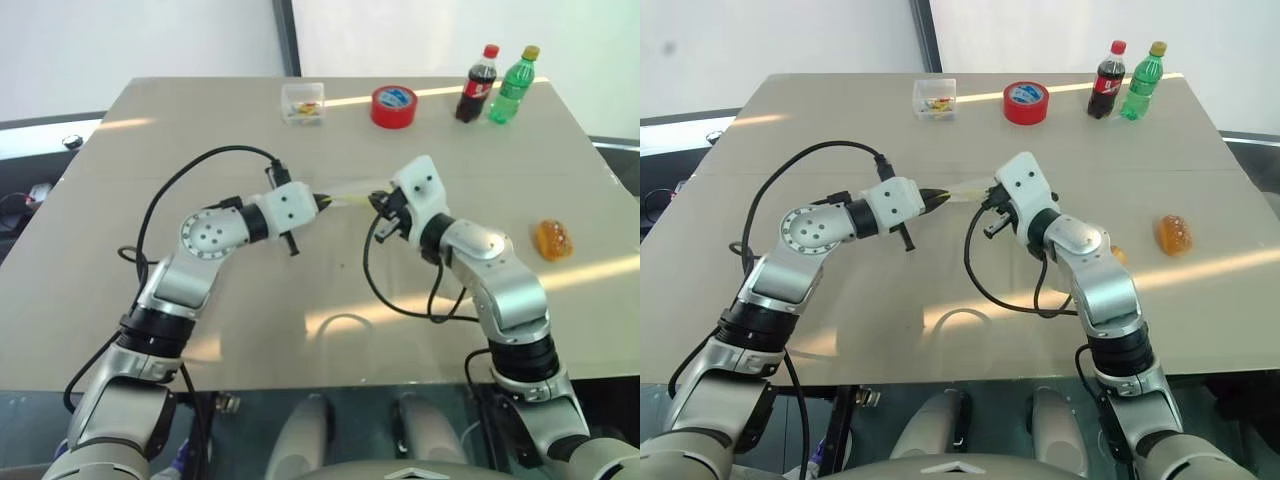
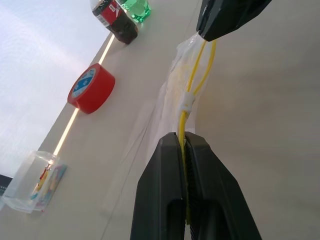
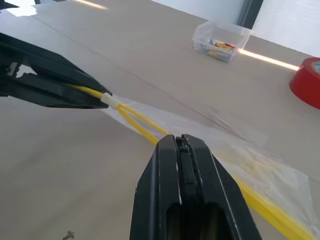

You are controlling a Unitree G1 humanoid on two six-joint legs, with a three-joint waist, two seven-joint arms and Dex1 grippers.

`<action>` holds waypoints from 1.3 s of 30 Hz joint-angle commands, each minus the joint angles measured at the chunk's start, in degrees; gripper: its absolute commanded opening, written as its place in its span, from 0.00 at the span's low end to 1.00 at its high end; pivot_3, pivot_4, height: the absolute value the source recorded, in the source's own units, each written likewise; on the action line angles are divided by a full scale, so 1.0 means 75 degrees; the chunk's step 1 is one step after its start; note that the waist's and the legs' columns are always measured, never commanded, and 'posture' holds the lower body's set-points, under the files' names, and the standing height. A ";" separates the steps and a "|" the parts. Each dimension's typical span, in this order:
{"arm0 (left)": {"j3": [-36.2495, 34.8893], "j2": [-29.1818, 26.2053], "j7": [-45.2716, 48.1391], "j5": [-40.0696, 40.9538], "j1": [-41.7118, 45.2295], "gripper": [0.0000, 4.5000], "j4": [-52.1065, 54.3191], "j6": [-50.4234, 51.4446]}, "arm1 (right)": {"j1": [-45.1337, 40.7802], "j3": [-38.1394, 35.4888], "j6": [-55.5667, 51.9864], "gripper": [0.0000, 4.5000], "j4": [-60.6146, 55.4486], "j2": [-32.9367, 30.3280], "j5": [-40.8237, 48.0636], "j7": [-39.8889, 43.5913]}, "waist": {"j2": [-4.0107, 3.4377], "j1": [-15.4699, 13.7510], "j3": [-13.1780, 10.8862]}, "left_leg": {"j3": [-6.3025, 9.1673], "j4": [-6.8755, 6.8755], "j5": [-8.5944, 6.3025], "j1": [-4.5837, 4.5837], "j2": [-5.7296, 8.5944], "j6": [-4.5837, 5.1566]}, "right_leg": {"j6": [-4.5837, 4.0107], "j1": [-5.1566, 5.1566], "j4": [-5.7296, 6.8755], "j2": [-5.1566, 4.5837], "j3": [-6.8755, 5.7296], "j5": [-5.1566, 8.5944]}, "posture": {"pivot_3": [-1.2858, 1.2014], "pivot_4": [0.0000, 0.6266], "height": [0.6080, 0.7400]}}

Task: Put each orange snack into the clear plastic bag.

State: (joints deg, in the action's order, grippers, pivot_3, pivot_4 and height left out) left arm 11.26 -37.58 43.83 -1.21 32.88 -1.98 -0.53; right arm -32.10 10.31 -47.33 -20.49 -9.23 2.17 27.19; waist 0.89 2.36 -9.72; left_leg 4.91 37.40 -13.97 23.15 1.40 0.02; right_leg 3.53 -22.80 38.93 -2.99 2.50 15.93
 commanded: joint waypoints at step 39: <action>-0.0507 -0.0079 0.1151 0.0632 -0.0439 0.00 -0.0201 -0.1602 | 0.0193 0.0069 0.3663 0.01 0.2352 0.0419 -0.0283 -0.1372 | -0.0001 0.0046 0.0000 | -0.0014 -0.0009 0.0000 -0.0014 -0.0012 0.0000 | 0.0000 0.0002 0.0004 0.0007 0.0013 0.0000 | 0.52 0.24 1.00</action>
State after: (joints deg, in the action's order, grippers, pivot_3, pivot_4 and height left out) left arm 9.12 -37.89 52.28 2.46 28.65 -4.02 -11.47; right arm -30.75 13.80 -17.63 0.60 -6.85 -4.63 15.84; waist 0.88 2.70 -9.72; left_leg 4.82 37.33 -13.97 23.06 1.28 0.02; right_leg 3.53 -22.78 38.95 -2.94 2.59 15.93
